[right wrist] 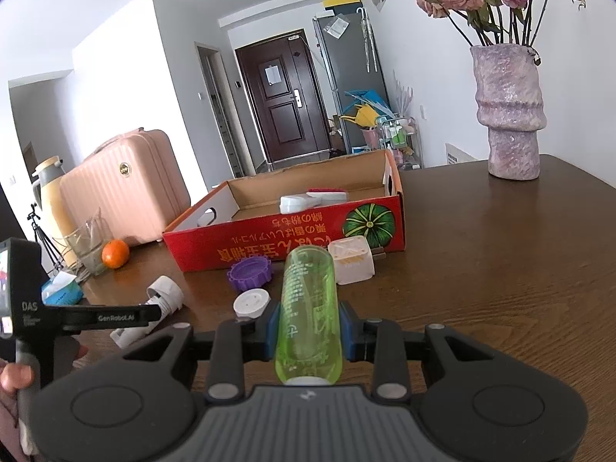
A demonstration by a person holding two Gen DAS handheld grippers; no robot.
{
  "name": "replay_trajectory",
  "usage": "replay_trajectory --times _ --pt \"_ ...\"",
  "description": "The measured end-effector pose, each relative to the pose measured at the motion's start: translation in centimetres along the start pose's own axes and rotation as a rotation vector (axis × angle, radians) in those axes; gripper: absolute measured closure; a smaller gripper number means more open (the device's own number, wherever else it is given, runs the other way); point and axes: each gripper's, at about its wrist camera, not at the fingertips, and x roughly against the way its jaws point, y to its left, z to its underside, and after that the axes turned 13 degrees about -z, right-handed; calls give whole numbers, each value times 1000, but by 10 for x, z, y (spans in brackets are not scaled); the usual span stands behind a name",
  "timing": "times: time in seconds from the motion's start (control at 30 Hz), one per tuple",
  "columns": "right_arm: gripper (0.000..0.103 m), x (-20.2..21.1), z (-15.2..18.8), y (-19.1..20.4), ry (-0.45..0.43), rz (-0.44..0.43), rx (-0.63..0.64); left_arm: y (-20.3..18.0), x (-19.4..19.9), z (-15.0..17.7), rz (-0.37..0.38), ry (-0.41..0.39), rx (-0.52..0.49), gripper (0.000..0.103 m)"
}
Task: Organize rigid objects
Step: 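Grasp the white pump spray bottle with the left gripper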
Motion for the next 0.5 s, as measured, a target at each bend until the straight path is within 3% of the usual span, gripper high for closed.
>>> replay_trajectory --times 0.17,0.2,0.3,0.33,0.5 --pt "73 -5 2 -2 14 10 0 -5 -2 1 34 -6 -34 25" --pt "73 -5 2 -2 16 10 1 -7 -3 2 42 -4 -43 33" --pt "73 -5 2 -1 14 10 7 -12 -3 4 82 -3 -69 70" --pt "73 -5 2 -1 13 11 8 -13 -1 5 91 -8 -73 74" --pt "73 -4 3 -1 11 19 9 -16 6 11 78 -28 -91 75"
